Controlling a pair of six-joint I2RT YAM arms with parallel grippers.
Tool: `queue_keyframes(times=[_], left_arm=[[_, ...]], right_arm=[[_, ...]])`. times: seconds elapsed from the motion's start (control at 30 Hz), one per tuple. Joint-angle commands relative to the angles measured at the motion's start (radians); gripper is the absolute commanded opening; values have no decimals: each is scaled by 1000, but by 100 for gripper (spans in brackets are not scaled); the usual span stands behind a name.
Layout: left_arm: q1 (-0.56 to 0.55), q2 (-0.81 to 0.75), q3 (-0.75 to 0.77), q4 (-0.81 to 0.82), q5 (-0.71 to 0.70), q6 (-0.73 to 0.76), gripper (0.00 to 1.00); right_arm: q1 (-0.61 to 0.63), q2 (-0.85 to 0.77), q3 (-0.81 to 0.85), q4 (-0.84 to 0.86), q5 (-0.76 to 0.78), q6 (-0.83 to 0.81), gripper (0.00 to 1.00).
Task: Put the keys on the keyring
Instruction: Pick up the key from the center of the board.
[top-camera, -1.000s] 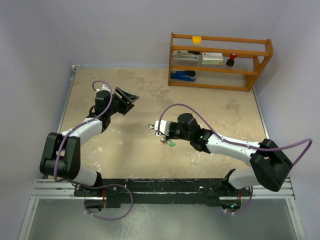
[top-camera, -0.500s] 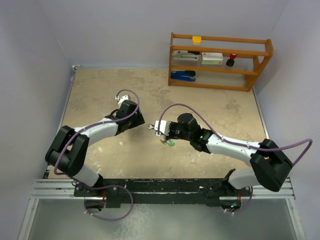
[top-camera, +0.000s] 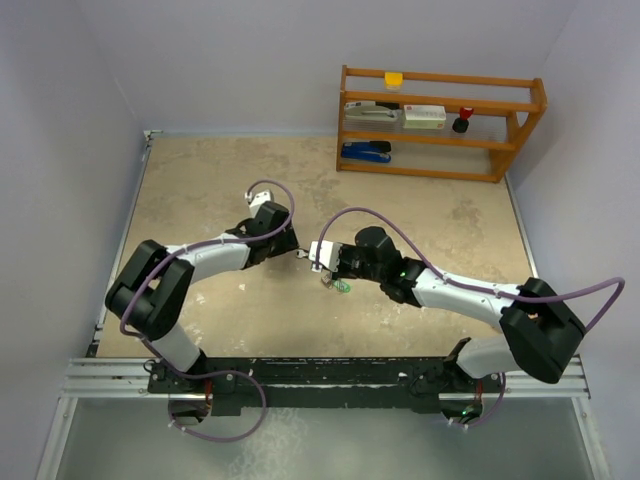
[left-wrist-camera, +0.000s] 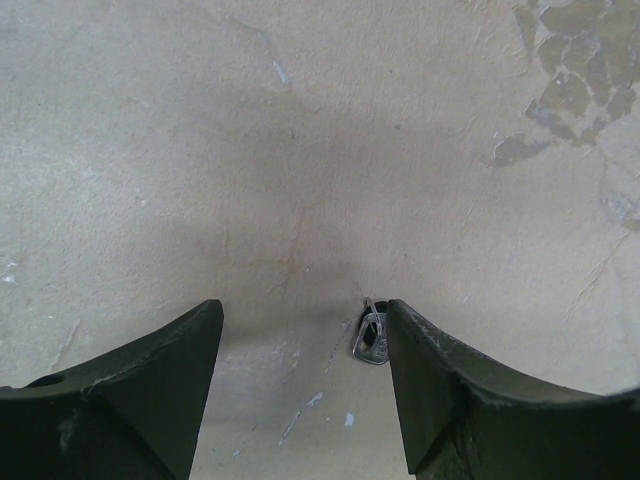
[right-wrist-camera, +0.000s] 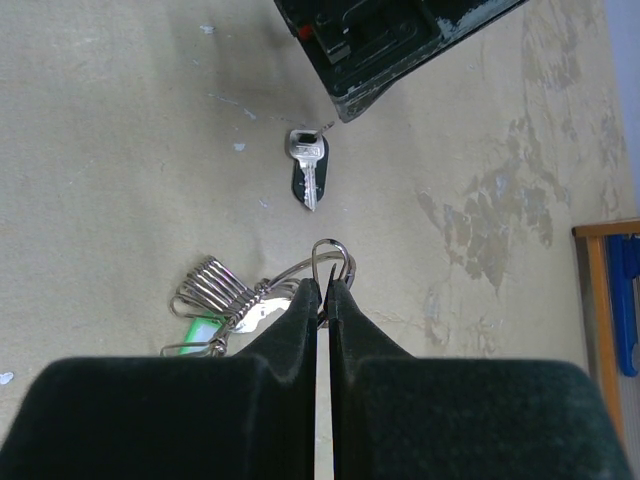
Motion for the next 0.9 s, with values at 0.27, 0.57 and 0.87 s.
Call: queue_keyframes(times=[0.27, 0.57, 0.87], left_arm=[[-30, 64, 73, 70, -6, -19, 59], [-48, 95, 89, 85, 11, -26, 48], [-64, 106, 94, 91, 29, -31, 34]], right_arm=[[3, -25, -7, 41, 18, 8, 0], [3, -26, -12, 46, 24, 9, 0], [4, -31, -14, 47, 24, 10, 0]])
